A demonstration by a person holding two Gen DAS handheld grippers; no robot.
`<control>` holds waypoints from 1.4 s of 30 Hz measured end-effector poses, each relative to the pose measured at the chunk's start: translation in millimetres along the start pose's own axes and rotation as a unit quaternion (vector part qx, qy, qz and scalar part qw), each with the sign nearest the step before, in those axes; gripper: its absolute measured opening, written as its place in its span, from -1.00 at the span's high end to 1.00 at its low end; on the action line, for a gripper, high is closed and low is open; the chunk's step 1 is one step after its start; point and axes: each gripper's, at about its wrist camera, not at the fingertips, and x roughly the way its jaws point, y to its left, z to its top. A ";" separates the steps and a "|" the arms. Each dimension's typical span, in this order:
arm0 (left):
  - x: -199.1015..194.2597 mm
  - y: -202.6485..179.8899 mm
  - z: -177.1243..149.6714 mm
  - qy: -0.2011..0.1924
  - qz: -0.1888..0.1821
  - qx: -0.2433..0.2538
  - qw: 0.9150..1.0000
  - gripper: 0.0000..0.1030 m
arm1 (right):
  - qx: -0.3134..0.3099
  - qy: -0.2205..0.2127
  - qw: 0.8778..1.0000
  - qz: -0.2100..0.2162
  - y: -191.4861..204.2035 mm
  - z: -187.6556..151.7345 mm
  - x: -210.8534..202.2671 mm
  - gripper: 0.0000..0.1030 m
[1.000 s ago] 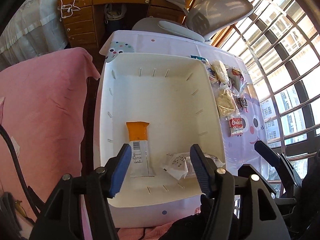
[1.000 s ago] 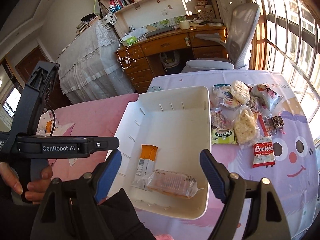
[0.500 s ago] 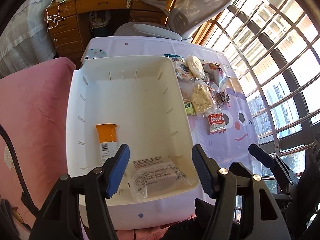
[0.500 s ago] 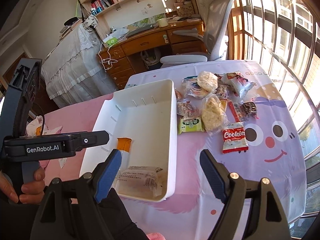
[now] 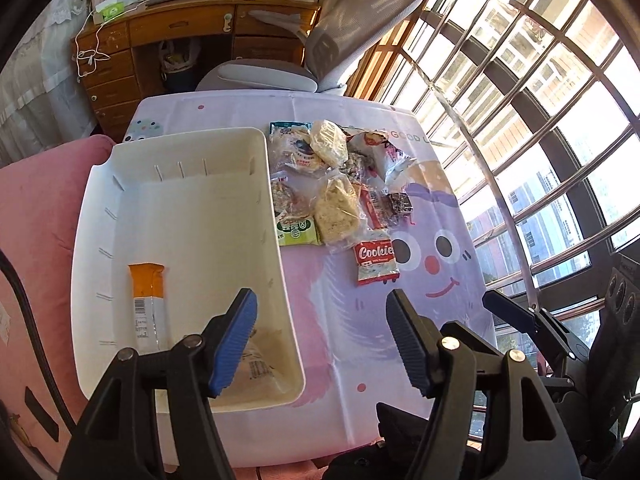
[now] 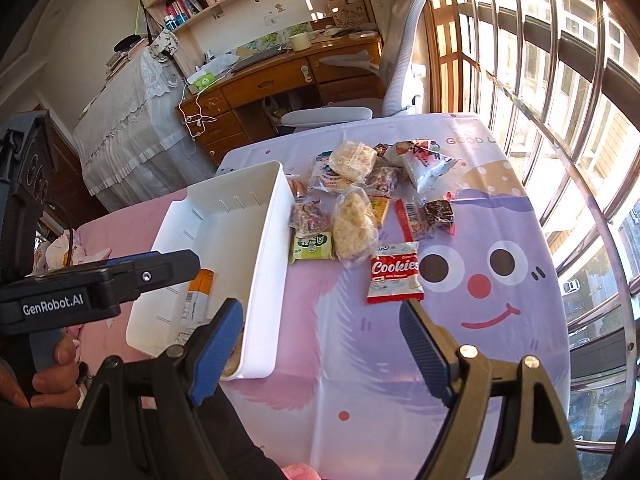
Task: Organize snacks
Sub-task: 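Grasp the red Cookies pack with the left gripper while the right gripper grasps the chocolate pack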
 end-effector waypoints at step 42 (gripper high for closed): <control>176.5 -106.3 17.6 0.035 0.086 -0.018 0.996 -0.68 | 0.003 0.126 0.992 0.001 -159.0 94.0 126.6 -0.58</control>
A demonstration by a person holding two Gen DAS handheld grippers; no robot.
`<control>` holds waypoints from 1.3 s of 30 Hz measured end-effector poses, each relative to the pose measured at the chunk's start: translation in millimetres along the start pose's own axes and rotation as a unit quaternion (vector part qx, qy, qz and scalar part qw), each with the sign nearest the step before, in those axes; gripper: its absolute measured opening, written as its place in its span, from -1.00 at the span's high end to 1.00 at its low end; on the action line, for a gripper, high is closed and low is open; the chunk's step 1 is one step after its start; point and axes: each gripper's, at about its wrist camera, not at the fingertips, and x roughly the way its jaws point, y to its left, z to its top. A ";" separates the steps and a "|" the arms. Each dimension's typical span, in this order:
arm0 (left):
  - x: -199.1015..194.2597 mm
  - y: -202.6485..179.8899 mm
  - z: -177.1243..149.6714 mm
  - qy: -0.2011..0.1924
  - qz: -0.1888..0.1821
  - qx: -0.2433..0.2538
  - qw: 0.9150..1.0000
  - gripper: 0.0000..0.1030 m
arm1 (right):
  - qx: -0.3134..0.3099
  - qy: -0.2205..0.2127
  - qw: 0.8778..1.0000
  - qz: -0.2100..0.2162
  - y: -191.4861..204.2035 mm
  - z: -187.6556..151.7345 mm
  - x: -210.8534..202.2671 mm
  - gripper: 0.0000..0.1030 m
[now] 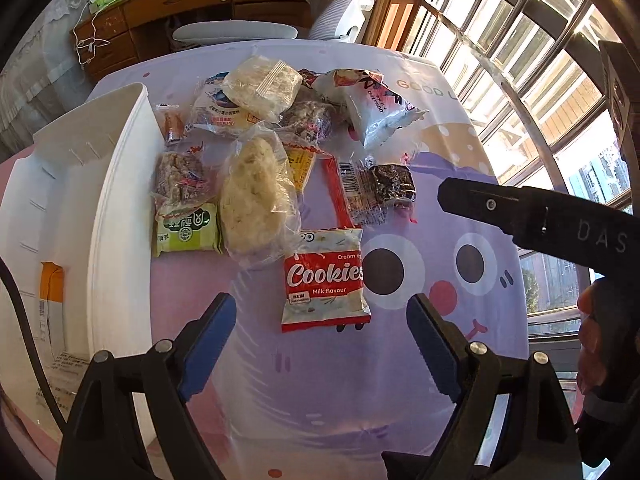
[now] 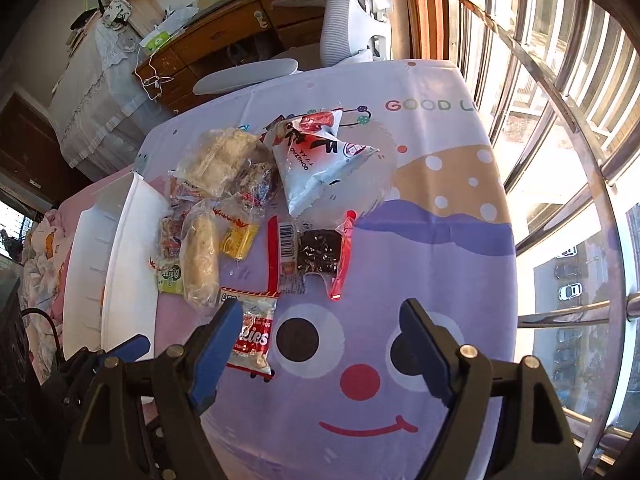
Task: Organize snacks
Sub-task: 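Grasp the red Cookies pack with the left gripper while the right gripper grasps the chocolate pack, then carry the Cookies pack with the left gripper while the right gripper carries the chocolate pack to the tray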
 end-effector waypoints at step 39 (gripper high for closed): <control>86.2 -4.8 9.4 -0.018 0.055 0.002 0.998 -0.25 | -0.138 0.002 0.990 -0.023 9.6 15.0 80.5 0.17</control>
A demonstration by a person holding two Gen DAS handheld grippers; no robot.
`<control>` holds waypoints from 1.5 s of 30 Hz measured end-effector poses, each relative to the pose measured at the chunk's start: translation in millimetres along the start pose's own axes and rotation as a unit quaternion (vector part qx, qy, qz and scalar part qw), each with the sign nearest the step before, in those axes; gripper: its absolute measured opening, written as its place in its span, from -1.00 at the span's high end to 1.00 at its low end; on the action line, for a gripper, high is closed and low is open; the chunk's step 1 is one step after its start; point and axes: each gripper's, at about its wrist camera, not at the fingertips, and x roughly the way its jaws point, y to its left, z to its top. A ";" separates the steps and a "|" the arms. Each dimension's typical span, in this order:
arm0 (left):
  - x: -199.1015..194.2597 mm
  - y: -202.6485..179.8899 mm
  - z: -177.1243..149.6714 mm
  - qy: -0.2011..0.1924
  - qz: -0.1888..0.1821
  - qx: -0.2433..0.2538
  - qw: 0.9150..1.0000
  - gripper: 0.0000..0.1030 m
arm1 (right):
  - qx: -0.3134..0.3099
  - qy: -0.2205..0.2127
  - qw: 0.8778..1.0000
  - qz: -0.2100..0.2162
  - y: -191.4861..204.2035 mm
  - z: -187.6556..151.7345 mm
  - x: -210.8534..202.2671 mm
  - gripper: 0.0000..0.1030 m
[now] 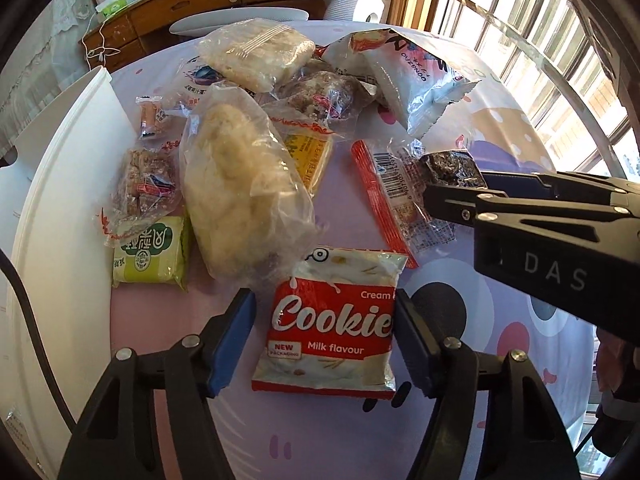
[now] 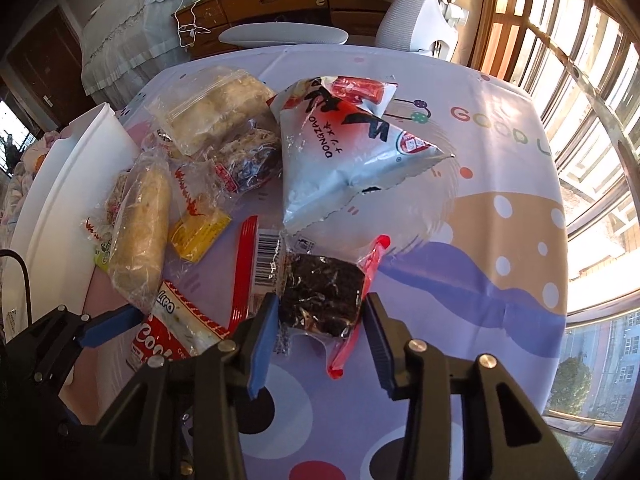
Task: Organize snacks
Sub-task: 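Carry the Cookies pack with the left gripper while the right gripper carries the chocolate pack to the tray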
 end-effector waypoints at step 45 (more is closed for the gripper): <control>-188.0 38.9 -27.6 -0.053 -0.095 0.069 0.992 0.13 | 0.063 -0.019 0.998 -0.013 41.8 -64.9 -131.4 0.19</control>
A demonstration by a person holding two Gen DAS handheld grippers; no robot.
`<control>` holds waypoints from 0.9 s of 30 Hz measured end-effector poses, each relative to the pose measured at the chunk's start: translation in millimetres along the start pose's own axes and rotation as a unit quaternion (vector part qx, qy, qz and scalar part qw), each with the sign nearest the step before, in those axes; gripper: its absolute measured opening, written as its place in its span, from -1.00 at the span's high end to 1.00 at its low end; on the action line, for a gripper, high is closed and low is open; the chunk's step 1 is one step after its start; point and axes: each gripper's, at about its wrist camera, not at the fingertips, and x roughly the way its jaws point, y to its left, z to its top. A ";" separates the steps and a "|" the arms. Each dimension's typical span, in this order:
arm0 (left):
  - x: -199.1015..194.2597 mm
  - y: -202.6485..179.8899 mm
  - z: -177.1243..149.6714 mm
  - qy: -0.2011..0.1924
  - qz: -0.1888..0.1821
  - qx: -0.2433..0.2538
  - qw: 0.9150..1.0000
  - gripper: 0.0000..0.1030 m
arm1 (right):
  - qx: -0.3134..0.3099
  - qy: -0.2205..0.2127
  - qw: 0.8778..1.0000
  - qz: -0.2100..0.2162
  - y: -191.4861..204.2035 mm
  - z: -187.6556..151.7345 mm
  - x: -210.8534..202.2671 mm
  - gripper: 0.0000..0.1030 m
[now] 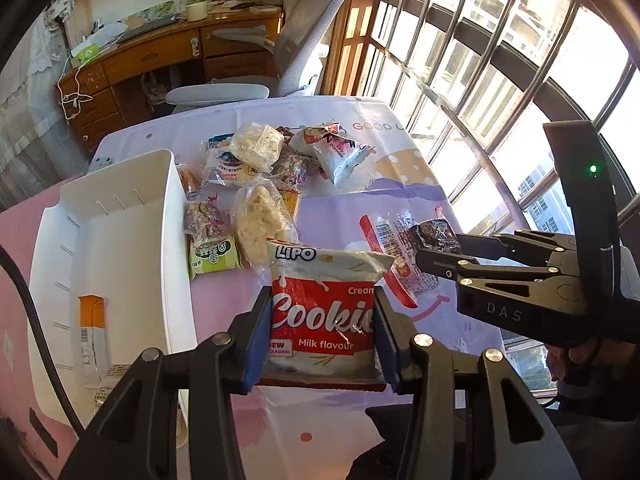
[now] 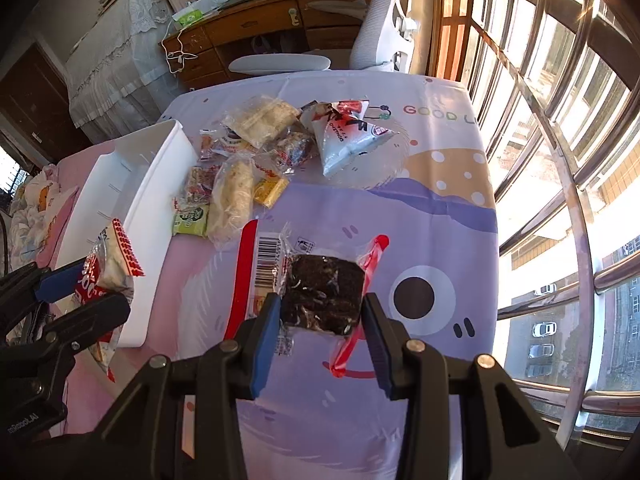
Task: Organize snacks
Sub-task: 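Carry the Cookies pack with the left gripper while the right gripper carries the chocolate pack to the tray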
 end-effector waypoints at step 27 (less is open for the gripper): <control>-91.5 127.3 -21.0 -0.029 0.008 0.055 0.998 0.12 | -0.024 -0.087 0.995 0.034 154.7 -10.5 -46.5 0.18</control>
